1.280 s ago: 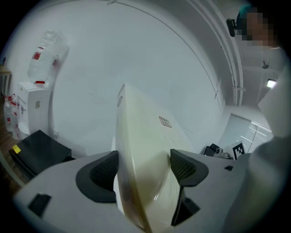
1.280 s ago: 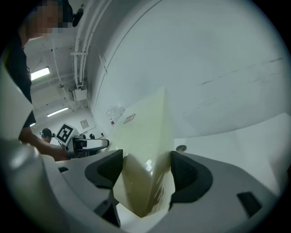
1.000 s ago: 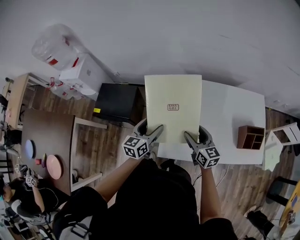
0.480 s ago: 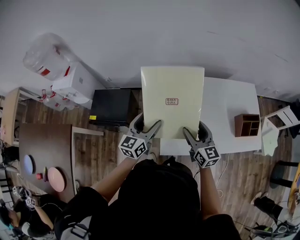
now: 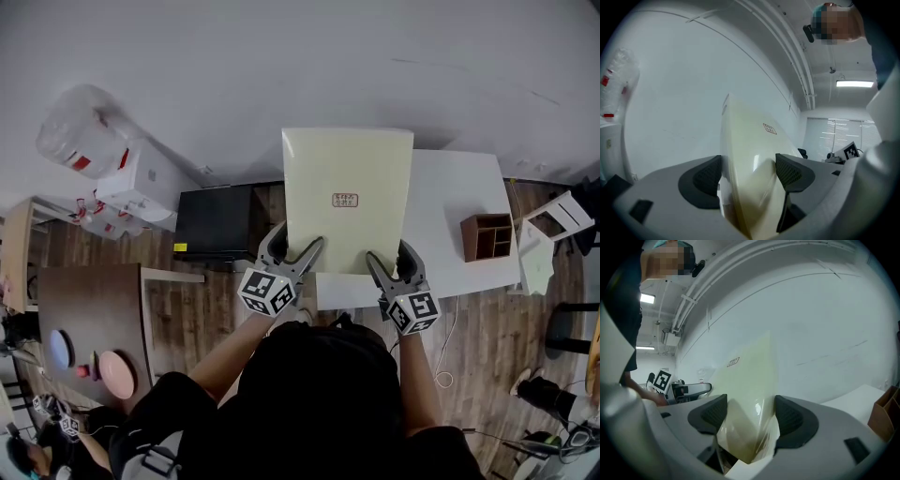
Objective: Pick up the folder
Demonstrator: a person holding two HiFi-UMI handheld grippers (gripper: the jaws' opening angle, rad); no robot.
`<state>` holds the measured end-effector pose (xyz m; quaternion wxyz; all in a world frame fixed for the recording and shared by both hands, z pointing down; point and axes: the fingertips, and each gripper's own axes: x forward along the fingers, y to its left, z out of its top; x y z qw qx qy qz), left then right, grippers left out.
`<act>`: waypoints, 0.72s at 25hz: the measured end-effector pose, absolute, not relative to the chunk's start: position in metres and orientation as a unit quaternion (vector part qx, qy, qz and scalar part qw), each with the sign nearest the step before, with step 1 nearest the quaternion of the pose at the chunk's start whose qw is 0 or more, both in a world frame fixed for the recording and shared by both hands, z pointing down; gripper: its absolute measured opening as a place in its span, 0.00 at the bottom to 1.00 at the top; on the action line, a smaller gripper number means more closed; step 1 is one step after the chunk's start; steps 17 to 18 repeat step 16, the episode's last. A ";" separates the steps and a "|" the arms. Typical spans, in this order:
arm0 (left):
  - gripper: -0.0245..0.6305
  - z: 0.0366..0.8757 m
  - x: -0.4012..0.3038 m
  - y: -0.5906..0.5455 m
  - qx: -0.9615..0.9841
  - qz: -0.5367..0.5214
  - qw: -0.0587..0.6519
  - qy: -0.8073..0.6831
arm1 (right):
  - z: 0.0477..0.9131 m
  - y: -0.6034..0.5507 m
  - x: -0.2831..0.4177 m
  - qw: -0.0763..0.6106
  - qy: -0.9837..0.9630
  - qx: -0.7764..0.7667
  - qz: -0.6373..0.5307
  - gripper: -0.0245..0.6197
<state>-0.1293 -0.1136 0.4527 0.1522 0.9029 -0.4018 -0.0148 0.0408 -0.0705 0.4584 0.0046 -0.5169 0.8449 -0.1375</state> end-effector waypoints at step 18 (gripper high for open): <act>0.58 0.448 -0.105 -0.125 0.905 -0.009 0.125 -0.406 | 0.461 -0.081 0.063 0.008 0.844 -0.521 -0.127 0.55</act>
